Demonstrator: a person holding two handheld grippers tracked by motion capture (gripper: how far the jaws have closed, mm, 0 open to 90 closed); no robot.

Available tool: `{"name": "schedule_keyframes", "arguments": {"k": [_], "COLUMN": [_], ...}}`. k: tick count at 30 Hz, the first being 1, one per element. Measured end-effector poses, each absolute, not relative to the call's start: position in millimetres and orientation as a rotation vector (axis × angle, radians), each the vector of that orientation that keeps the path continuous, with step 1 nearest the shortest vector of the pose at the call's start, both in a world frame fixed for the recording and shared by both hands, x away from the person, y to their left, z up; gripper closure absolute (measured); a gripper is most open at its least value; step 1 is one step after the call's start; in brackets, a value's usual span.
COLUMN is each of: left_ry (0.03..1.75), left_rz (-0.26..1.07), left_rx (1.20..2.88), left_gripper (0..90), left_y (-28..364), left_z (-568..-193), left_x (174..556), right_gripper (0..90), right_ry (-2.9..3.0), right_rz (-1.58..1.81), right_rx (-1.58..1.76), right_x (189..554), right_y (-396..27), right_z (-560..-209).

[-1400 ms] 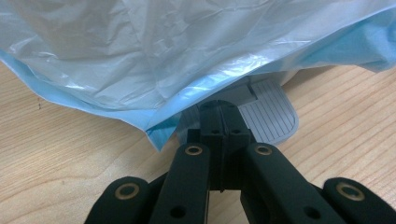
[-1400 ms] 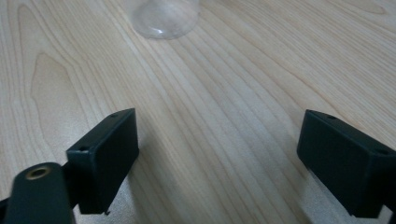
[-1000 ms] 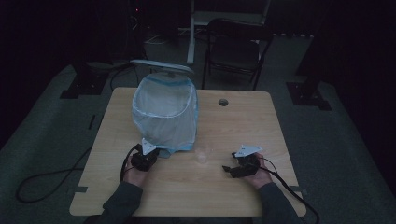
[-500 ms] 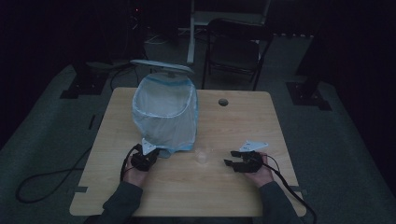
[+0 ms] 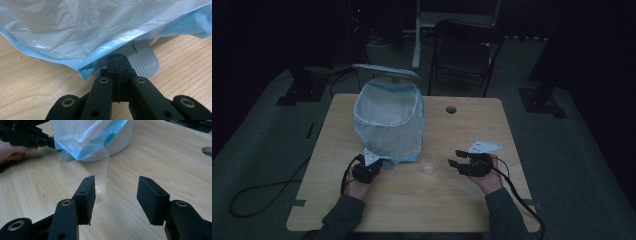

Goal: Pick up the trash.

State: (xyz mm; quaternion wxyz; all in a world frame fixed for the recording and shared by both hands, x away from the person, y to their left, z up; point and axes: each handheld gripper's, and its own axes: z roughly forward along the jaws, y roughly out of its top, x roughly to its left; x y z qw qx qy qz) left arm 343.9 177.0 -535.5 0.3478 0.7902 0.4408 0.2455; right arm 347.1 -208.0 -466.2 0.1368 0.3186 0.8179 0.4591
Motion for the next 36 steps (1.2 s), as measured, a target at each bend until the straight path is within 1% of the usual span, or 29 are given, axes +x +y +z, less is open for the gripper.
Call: {"name": "schedule_keyframes", "arguments": {"k": [9,10,15,20,23,25,26,27,30,31,32,33,36], "left_ry": [1.143,1.144,1.144,1.143,1.143,1.144,1.144,1.144,1.144,1.145,1.145,1.145,1.145], "left_rz": [0.637,0.637,0.637,0.638,0.639,0.639,0.639,0.641,0.64,0.64,0.64,0.64,0.639], "left_rx": [2.049,2.046,2.046,2.047,2.049,2.048,2.048,2.048,2.048,2.048,2.047,2.047,2.046], "left_gripper": [90.0,90.0,90.0,90.0,90.0,90.0,90.0,90.0,90.0,90.0,90.0,90.0,90.0], "left_y": [177.0,176.9,176.9,177.0,176.9,176.7,176.7,176.6,176.6,176.6,176.6,176.6,176.6], "left_z": [-535.5,-535.6,-535.6,-535.6,-535.6,-535.6,-535.6,-535.6,-535.6,-535.6,-535.6,-535.6,-535.6], "left_x": [343.9,343.9,343.9,343.9,343.8,343.8,343.8,343.7,343.7,343.7,343.7,343.7,343.7], "right_gripper": [51.2,52.2,52.1,52.4,55.0,58.8,58.8,64.7,77.3,77.3,82.6,84.9,85.9], "right_ry": [2.4,2.397,2.427,2.467,2.509,2.532,2.532,2.547,2.57,2.57,2.578,2.583,2.589], "right_rz": [1.34,1.368,1.336,1.294,1.29,1.281,1.281,1.265,1.24,1.24,1.22,1.216,1.215], "right_rx": [0.906,0.9,0.894,0.894,0.911,0.918,0.918,0.91,0.897,0.897,0.881,0.88,0.872], "right_x": [359.6,363.9,371.5,371.9,365.5,361.8,361.8,358.3,352.3,352.3,348.4,347.4,345.5], "right_y": [-188.0,-180.2,-169.0,-167.5,-175.1,-178.7,-178.7,-181.2,-185.3,-185.3,-187.4,-188.3,-190.7], "right_z": [-461.1,-459.1,-460.2,-466.8,-476.9,-482.0,-482.0,-486.3,-491.7,-491.7,-494.8,-495.4,-497.6]}}
